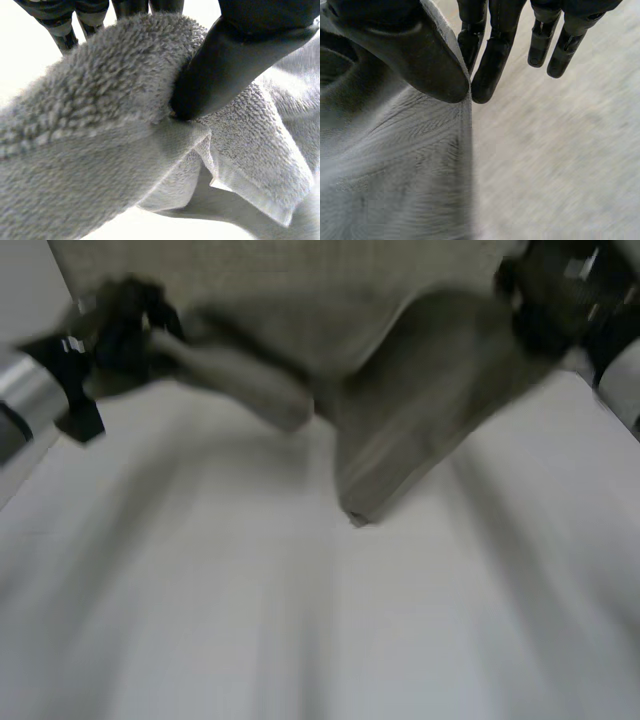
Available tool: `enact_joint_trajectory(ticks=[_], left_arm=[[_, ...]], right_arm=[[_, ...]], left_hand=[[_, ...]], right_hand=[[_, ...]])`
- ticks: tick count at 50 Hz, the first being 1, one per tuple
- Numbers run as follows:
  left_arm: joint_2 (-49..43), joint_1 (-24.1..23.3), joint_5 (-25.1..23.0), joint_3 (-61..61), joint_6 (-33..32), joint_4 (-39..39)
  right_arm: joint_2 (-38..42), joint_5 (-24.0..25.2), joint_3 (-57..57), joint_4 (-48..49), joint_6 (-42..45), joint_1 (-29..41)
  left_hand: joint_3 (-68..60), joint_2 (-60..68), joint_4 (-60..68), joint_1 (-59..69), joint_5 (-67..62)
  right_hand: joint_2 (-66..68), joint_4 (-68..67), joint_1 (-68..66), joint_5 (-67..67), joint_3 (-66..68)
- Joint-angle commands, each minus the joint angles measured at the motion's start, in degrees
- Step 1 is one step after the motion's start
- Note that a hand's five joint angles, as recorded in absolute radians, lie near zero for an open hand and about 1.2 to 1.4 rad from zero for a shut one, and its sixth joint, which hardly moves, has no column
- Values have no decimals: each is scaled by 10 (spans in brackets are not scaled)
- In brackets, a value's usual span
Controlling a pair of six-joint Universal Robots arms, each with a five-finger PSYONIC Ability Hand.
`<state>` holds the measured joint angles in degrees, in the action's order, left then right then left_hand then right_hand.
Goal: Fold the towel.
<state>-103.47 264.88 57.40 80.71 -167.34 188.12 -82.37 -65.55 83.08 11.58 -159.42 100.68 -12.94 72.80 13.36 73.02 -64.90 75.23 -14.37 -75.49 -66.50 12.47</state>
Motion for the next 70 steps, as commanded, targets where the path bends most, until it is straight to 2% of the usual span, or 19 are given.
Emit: enact_joint_trajectory(ticks=[1,10,17,26,34,43,45,46,47,48,49,50,51,54,62,67,70], left_arm=[[-37,17,-61,127,-5,2],[-45,20,-102,177,-28,-24],[38,38,-131,161,-64,-150],[49,56,-142,161,-67,-145],[-50,83,-120,144,-95,-118],[-122,96,-31,72,-147,-112],[-130,95,-16,61,-149,-110],[-134,96,-6,56,-149,-109],[-135,95,-2,55,-150,-110],[-135,95,-2,55,-150,-110],[-135,93,0,58,-152,-111],[-135,93,0,58,-152,-111],[-132,88,5,60,-152,-113],[-118,84,0,76,-154,-116],[-2,74,3,156,-155,-109],[100,25,13,225,-154,-112],[122,11,25,247,-154,-111]], right_arm=[[1,10,148,-2,89,-1],[2,27,197,-2,103,-4],[-21,21,165,-5,93,-13],[-34,26,159,-6,88,-14],[26,24,176,-1,90,-7],[39,23,175,7,90,-4],[39,22,176,12,89,-4],[39,22,176,12,89,-4],[40,22,177,12,89,-4],[40,22,177,12,89,-4],[41,22,179,12,89,-4],[42,22,180,12,89,-4],[42,22,180,12,89,-4],[44,22,181,13,89,-4],[49,22,188,13,89,-3],[49,22,192,15,89,-4],[49,22,194,16,89,-4]], left_hand=[[29,72,-34,70,-51],[29,72,-34,70,-51],[29,72,-34,70,-51],[29,72,-34,70,-51],[29,72,-34,70,-51],[29,71,-34,68,-50],[29,32,-34,30,-11],[29,-38,-34,-40,59],[29,-187,-34,-189,208],[29,-189,-34,-191,209],[29,-442,-34,-444,463],[29,-444,-34,-446,465],[29,-628,-34,-630,649],[29,-626,-34,-628,647],[29,-626,-34,-628,647],[29,-624,-34,-626,645],[29,-623,-34,-625,643]], right_hand=[[48,44,-45,-35,-25],[48,44,-45,-35,-25],[48,44,-45,-35,-25],[48,44,-45,-35,-25],[48,44,-45,-35,-25],[48,44,-45,-35,-25],[48,44,-45,-35,-25],[48,44,-45,-35,-25],[48,44,-45,-35,-25],[48,44,-45,-35,-25],[48,44,-45,-35,-25],[48,44,-45,-35,-25],[48,44,-45,-35,-25],[48,44,-45,-35,-25],[48,44,-45,-35,-25],[48,44,-45,-35,-25],[48,44,-45,-35,-25]])
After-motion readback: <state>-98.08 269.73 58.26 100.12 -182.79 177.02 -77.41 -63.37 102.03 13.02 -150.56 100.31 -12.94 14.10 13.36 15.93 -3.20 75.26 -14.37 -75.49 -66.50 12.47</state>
